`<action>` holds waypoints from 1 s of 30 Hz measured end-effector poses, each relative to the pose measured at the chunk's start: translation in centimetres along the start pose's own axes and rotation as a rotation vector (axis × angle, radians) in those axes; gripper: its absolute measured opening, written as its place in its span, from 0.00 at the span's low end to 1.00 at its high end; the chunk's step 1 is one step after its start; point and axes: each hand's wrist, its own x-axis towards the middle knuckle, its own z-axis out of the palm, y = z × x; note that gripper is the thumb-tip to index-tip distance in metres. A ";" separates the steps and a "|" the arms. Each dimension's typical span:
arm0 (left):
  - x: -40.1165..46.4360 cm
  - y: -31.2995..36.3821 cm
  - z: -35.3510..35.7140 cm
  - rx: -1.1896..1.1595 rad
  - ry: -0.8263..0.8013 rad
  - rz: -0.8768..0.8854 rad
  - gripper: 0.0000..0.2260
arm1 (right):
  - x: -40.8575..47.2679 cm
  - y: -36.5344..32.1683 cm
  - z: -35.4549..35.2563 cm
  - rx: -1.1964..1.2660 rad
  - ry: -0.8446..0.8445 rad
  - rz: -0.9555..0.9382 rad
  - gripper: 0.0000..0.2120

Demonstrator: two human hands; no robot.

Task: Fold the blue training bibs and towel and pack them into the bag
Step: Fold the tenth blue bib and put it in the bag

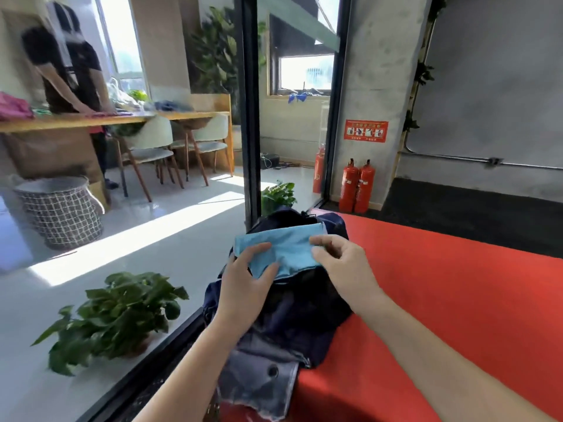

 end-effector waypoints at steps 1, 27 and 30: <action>0.8 -0.5 -0.9 0.046 0.008 -0.005 0.16 | 0.9 -0.2 1.4 -0.015 -0.044 0.017 0.07; 13.0 -7.0 6.2 0.458 -0.542 -0.109 0.21 | 7.8 7.0 1.9 -0.607 -0.302 0.299 0.24; 13.5 -7.6 5.3 0.535 -0.690 -0.116 0.24 | 7.7 7.0 2.3 -0.702 -0.366 0.296 0.24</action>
